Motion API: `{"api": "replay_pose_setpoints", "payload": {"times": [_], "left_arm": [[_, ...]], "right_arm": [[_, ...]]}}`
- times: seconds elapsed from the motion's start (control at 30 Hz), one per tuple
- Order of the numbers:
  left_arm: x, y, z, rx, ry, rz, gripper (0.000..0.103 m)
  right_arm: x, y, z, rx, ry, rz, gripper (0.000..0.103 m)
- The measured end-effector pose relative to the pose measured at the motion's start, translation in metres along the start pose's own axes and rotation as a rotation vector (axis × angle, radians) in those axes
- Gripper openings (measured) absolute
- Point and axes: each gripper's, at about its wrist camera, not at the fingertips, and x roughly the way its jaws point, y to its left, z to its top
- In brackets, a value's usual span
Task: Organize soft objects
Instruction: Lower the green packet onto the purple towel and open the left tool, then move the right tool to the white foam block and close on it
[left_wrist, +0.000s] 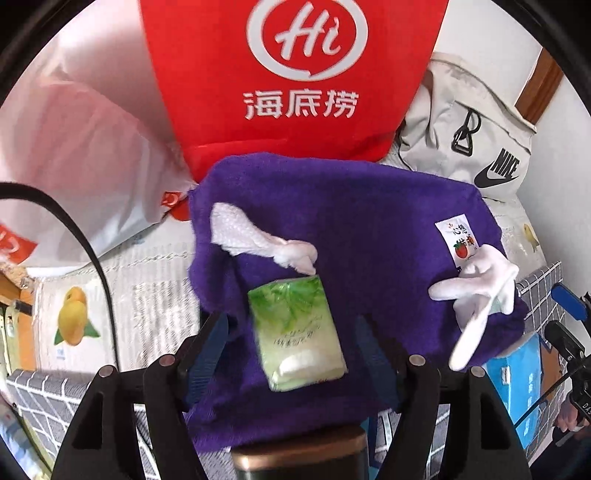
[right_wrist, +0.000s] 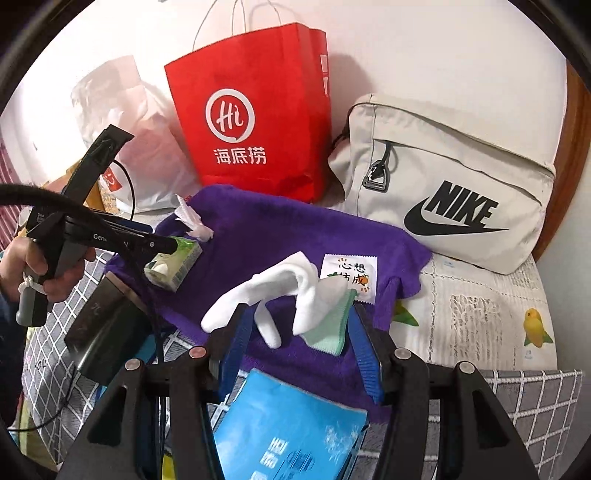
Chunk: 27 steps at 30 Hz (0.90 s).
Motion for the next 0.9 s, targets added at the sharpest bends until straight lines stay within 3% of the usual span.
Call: {"api": "replay_pose_setpoints", "payload": {"times": [0.5,0.73,0.9], "left_arm": [[-0.072,0.018,-0.061,-0.019,-0.063,0.032,0.07],[-0.098,0.026,-0.105,-0.033,-0.083,0.033,0.07],[-0.106,0.018,-0.138,-0.025,-0.092,0.004,0.07]], "right_arm": [[-0.081,0.05,-0.032,-0.036,-0.07,0.049,0.054],[-0.114,0.093,-0.075,-0.111,-0.055,0.143,0.054],[-0.126,0.116,-0.113,-0.137,-0.033,0.161,0.054]]}}
